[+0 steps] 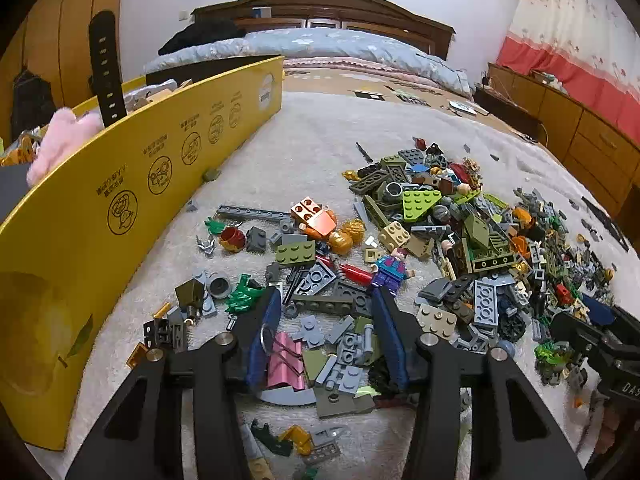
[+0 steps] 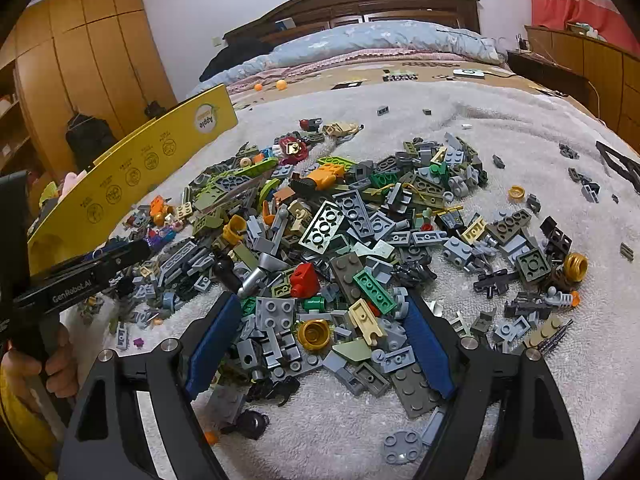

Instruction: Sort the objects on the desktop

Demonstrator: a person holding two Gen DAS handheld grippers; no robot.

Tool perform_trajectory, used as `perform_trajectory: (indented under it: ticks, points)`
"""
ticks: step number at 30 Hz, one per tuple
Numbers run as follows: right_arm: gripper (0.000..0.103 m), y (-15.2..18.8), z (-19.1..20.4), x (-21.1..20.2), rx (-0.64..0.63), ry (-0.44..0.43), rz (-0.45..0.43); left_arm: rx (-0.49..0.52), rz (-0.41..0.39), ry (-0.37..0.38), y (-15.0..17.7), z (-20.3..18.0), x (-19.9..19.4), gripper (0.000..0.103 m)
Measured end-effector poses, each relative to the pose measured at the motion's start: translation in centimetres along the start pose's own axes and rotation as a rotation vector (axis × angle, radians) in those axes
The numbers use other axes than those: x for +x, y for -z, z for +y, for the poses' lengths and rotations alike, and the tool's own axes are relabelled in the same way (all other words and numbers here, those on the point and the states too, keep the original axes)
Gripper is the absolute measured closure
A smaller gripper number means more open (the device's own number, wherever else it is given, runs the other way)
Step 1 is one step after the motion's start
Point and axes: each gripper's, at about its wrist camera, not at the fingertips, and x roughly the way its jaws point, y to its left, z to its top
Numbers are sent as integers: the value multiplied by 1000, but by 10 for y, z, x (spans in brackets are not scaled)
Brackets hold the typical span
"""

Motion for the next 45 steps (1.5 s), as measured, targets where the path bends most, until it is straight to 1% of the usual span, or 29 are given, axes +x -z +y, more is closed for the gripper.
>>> perform_trajectory:
  ticks: [1,3,9,17,20,23,28,36,41,45]
  points:
    - [20,0,0,0,0,-1,-1,6,-3,-1,0,-1,0,65]
    - [20,0,0,0,0,-1,-1,13,-6,-2,0,-3,0,72]
    - [20,1,1,0,0,0,-2,4,-16,14,-1,-1,-5,72]
    - [20,1,0,-1,0,1,-4,20,-64,48,-9,-8,-22,72]
    - [20,-2,0,-2,19,0,-6,16,-73,63,-12,-10,-27,72]
    - [20,-5,2,-4,42,-4,-5,25,-88,59,-14,-10,-34,72]
    - [20,-11,11,-7,41,-42,-9,16,-103,43,-20,-3,-42,72]
    - [20,-16,41,-20,-46,-87,-58,-19,-104,15,-16,18,-51,72]
    - [20,-16,56,-17,-78,-134,-48,-50,-95,16,-16,28,-55,72]
    - [20,-11,75,-14,-116,-177,-31,-73,-84,-4,-17,37,-57,72]
